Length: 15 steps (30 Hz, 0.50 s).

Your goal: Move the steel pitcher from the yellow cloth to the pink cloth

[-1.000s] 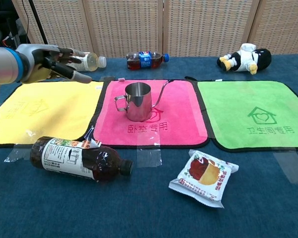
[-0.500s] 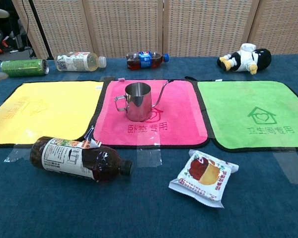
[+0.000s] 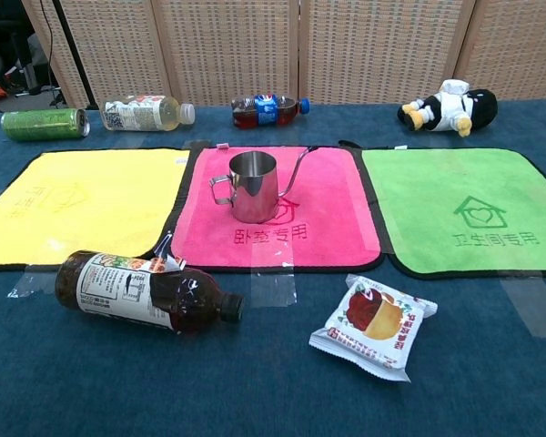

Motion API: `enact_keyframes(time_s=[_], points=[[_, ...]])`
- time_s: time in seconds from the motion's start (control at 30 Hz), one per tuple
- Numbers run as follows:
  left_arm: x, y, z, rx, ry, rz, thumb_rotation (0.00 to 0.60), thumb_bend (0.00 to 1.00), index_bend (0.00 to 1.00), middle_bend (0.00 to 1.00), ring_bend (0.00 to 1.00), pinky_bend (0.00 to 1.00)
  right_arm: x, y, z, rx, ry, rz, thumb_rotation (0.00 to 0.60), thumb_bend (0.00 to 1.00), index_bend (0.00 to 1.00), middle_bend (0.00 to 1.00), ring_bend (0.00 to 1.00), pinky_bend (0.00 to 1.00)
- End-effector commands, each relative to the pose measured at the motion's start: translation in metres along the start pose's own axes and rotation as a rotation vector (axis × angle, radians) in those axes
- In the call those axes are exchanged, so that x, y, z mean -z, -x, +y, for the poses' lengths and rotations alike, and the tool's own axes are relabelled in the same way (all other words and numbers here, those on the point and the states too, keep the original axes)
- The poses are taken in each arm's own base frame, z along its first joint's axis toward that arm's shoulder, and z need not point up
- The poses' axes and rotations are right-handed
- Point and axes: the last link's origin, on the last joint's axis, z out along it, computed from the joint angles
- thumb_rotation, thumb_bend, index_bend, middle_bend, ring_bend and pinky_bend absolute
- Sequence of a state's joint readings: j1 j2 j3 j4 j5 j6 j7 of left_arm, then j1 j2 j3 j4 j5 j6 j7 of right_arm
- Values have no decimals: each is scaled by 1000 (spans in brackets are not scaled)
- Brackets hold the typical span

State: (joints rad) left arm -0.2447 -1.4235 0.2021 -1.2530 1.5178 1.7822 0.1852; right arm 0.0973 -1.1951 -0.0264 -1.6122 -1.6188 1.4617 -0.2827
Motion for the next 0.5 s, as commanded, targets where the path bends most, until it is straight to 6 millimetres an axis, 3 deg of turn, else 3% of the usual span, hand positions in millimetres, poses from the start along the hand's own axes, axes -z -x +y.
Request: enact_keyframes(time_s=[0.03, 0.5], points=[[8, 3, 2, 12, -16, -31, 600, 215, 0, 0, 0, 0, 1, -1, 0, -1, -2, 5, 600, 413, 0, 0, 0, 0], [10, 2, 4, 90, -48, -83, 600, 215, 0, 0, 0, 0, 4, -8, -2, -30, -25, 36, 600, 412, 0, 0, 0, 0]])
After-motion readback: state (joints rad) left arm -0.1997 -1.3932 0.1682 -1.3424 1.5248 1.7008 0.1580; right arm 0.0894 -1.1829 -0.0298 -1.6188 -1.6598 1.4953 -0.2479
